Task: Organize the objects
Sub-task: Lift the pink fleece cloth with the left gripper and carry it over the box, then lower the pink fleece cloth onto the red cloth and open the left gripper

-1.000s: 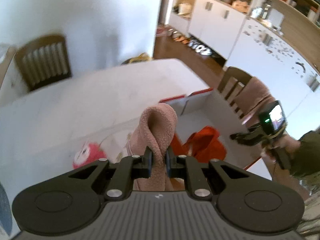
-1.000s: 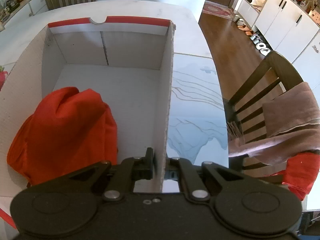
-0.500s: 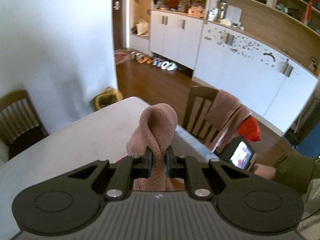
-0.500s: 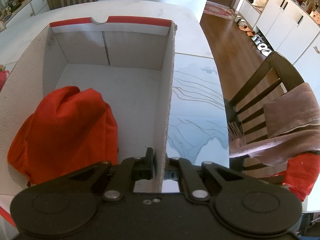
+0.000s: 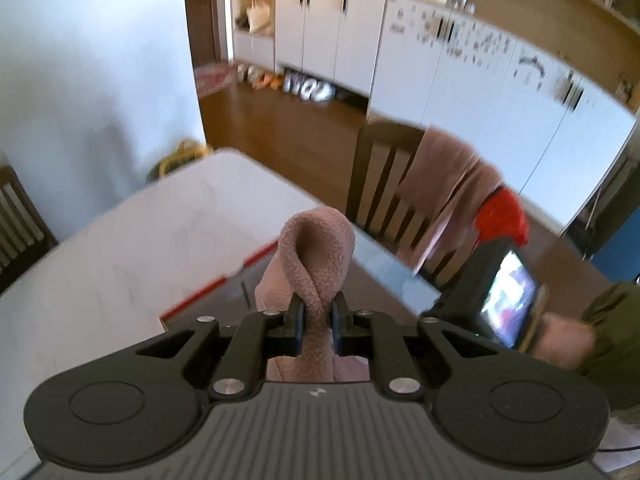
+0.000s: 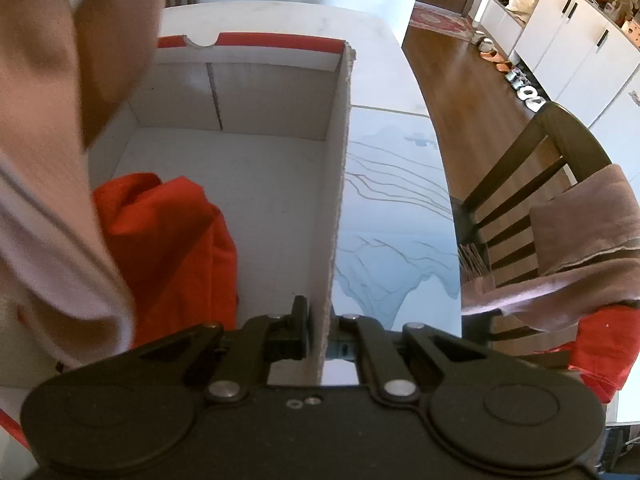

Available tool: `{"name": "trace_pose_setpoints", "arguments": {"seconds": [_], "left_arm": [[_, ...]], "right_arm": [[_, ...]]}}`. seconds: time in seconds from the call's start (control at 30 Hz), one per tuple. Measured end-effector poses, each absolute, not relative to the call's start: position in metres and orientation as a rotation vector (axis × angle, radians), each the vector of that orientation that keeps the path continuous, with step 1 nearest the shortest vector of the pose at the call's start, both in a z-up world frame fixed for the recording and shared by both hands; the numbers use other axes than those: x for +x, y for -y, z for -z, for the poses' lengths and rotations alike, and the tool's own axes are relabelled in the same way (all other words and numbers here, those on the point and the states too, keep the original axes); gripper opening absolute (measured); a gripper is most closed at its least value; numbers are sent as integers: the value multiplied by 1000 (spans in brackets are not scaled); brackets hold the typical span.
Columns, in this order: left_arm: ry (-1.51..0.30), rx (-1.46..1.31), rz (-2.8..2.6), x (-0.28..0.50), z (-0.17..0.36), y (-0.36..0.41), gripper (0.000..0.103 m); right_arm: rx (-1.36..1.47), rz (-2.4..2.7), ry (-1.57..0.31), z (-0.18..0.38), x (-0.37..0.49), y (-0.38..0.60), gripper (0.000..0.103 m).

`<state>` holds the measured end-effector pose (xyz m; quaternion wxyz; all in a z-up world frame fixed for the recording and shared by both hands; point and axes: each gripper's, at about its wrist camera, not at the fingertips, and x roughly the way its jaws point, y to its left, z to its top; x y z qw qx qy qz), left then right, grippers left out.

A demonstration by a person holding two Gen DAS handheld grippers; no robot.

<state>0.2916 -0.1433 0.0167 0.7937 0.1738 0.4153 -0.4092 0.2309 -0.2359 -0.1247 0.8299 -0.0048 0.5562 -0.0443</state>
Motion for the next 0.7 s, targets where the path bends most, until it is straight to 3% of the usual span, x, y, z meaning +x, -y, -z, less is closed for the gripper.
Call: {"name": "trace_pose_setpoints", "arguments": {"seconds": [0.7], "left_arm": [[-1084,500,879,289,94,173,12]], "right_arm": [[1,93,-1209,132,235,237,6]]}}
